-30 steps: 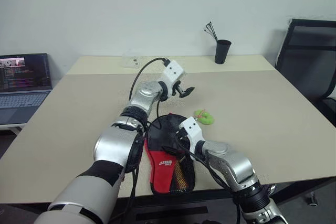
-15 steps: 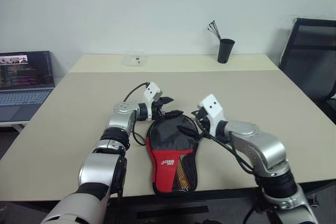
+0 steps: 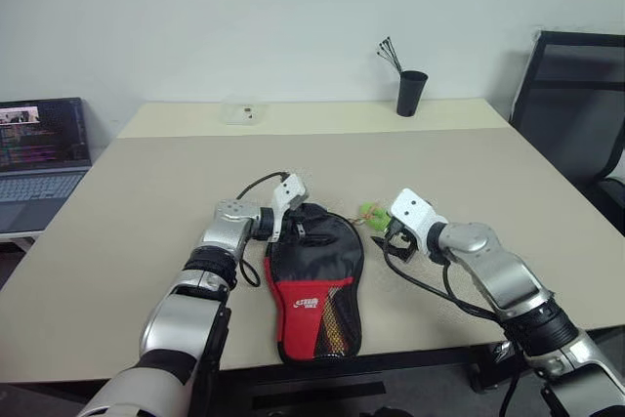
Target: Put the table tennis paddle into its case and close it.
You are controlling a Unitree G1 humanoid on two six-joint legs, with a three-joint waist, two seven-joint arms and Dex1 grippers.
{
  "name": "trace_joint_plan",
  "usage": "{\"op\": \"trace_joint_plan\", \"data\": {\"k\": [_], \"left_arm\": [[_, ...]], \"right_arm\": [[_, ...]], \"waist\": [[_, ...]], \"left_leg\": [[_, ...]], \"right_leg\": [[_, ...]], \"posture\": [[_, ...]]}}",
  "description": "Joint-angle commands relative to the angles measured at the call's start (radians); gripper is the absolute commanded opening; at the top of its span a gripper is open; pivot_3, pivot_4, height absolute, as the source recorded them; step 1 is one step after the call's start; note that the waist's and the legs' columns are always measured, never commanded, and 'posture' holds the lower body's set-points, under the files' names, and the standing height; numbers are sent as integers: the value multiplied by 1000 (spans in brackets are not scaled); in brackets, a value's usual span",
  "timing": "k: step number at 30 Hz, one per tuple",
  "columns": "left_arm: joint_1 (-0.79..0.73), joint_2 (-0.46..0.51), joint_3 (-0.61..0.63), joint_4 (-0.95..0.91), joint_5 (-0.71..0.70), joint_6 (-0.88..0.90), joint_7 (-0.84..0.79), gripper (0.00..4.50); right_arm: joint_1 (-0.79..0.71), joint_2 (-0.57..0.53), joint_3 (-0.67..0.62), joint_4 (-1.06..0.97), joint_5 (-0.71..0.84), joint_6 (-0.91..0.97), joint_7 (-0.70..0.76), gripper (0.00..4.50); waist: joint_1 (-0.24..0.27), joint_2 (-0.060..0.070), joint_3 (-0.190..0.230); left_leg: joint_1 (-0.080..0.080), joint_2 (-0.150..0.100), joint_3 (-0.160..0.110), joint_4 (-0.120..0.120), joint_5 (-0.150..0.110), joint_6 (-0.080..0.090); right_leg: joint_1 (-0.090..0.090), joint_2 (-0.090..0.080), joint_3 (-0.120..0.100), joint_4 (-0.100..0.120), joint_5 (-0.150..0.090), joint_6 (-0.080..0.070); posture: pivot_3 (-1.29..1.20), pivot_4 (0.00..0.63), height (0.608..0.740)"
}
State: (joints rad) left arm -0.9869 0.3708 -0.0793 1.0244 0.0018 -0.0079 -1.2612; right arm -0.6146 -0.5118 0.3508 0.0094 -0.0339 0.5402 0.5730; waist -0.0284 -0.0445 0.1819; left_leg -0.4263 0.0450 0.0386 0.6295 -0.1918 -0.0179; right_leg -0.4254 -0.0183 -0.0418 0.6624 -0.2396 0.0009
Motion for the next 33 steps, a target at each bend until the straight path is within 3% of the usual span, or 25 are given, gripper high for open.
{"op": "trace_joint_plan", "data": {"k": [1, 20, 33], "left_arm": [[4, 21, -20, -40, 4, -8, -40, 4483], [110, 54, -24, -173, -47, 59, -97, 4483], [51, 32, -52, -101, -28, 12, -102, 4500]], "right_arm": [[-50, 26, 10, 79, -48, -100, -1, 4500], [-247, 183, 0, 657, -148, -359, -49, 4500], [-270, 202, -2, 753, -186, -334, -34, 481]], "waist": [[0, 0, 0], [-4, 0, 0], [2, 0, -1]], "left_leg": [[0, 0, 0, 0, 0, 0], [9, 1, 2, 0, 0, 0], [10, 1, 3, 1, 0, 0]], "right_leg": [[0, 0, 0, 0, 0, 0], [5, 0, 4, 4, 0, -1], [6, -1, 4, 4, 1, -1]], "posture": [[0, 150, 740], [0, 150, 740], [0, 150, 740]]}}
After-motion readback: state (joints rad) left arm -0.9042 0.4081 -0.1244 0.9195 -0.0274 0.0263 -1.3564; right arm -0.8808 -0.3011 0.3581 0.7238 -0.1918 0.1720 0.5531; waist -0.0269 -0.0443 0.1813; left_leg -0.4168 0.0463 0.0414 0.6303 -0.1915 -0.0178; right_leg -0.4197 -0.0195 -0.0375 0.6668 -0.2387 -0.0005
